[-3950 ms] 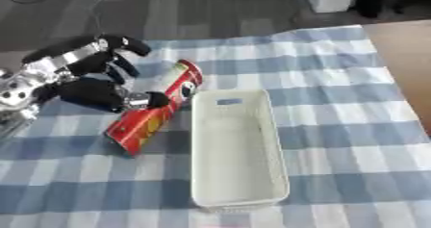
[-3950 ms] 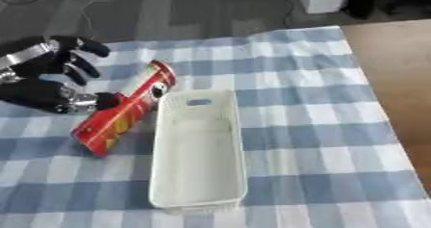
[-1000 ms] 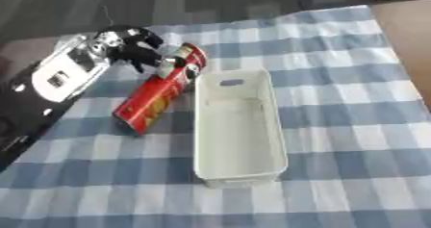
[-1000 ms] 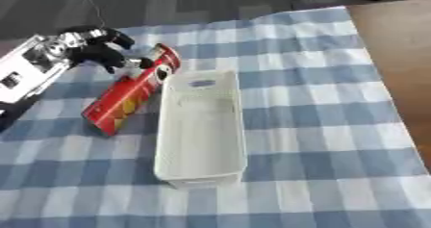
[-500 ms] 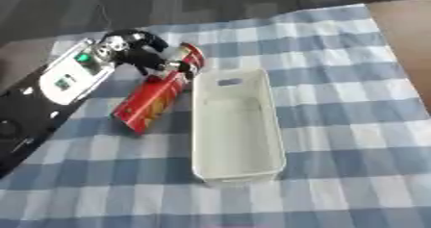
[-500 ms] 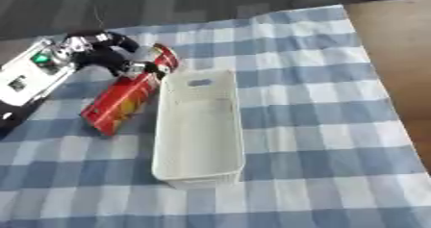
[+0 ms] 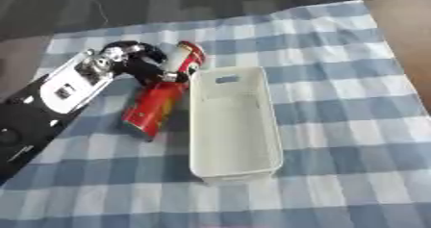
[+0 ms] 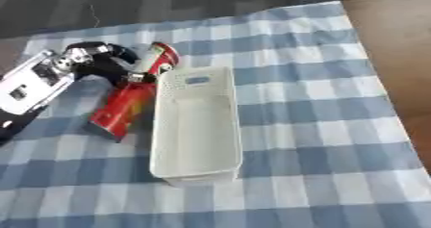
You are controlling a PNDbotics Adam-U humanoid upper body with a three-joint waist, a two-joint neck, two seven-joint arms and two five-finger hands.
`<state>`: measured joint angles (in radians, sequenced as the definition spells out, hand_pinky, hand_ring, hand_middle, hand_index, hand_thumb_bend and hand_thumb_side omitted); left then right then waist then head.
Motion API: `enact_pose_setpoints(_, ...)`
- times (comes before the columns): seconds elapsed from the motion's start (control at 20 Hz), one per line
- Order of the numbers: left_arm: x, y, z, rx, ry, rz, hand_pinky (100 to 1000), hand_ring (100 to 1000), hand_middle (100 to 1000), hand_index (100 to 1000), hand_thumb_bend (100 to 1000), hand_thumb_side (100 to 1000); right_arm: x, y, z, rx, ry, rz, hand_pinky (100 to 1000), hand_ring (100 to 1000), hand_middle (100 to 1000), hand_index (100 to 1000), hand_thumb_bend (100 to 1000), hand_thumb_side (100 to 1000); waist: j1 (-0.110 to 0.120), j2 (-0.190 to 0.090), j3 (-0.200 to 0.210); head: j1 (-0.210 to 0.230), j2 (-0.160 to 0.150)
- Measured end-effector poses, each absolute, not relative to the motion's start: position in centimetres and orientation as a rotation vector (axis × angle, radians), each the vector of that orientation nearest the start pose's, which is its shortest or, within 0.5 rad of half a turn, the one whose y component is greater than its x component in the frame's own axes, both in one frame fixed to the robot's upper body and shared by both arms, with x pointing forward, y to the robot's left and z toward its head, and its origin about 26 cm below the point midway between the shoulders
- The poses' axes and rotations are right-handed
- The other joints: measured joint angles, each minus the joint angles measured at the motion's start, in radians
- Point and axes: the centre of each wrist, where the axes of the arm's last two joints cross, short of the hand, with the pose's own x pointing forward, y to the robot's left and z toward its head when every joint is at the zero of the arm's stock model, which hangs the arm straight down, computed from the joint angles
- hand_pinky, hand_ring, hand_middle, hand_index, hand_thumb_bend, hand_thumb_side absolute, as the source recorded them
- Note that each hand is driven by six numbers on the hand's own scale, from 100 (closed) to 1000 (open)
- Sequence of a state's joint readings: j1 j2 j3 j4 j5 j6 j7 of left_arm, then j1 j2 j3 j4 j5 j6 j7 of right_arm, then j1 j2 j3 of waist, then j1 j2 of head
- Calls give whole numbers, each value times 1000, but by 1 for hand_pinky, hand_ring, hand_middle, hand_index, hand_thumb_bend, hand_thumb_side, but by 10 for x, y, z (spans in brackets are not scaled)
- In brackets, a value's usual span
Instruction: Pick up objects on the table and place them in the box.
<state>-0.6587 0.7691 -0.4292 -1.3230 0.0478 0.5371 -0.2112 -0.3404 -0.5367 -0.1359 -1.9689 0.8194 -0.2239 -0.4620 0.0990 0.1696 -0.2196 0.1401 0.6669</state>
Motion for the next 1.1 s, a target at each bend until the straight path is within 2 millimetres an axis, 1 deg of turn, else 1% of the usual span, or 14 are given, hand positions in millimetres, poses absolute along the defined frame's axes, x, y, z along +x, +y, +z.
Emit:
enact_pose_setpoints(0.35, 403, 321, 169, 485, -1128, -825, 607, 737, 862, 896, 613, 427, 300, -320, 245, 1682, 2746, -596, 589, 745, 822, 829, 100, 640, -3, 3, -1, 0, 1)
enact_pose_setpoints(0.5, 402, 320, 167, 502, -1123, -842, 613, 735, 869, 914, 624, 410, 300, -320, 245, 1683, 2746, -596, 589, 745, 822, 829, 100, 640, -3, 3, -2, 0, 3)
enact_pose_setpoints(0.65, 402, 320, 164, 579, -1113, -894, 620, 742, 875, 936, 642, 391, 300, -320, 245, 1687, 2742, -597, 589, 745, 822, 829, 100, 640, 1, 3, -4, 0, 9)
enact_pose_setpoints(0.85, 405, 317, 157, 719, -1097, -1019, 629, 753, 882, 948, 655, 384, 300, -320, 245, 1692, 2737, -595, 589, 745, 822, 828, 100, 640, 3, -3, -5, 0, 14)
enact_pose_setpoints(1.1, 413, 307, 156, 821, -1099, -1159, 639, 766, 890, 963, 672, 374, 299, -320, 245, 1693, 2734, -591, 589, 745, 822, 828, 100, 641, 6, -10, -5, 0, 21)
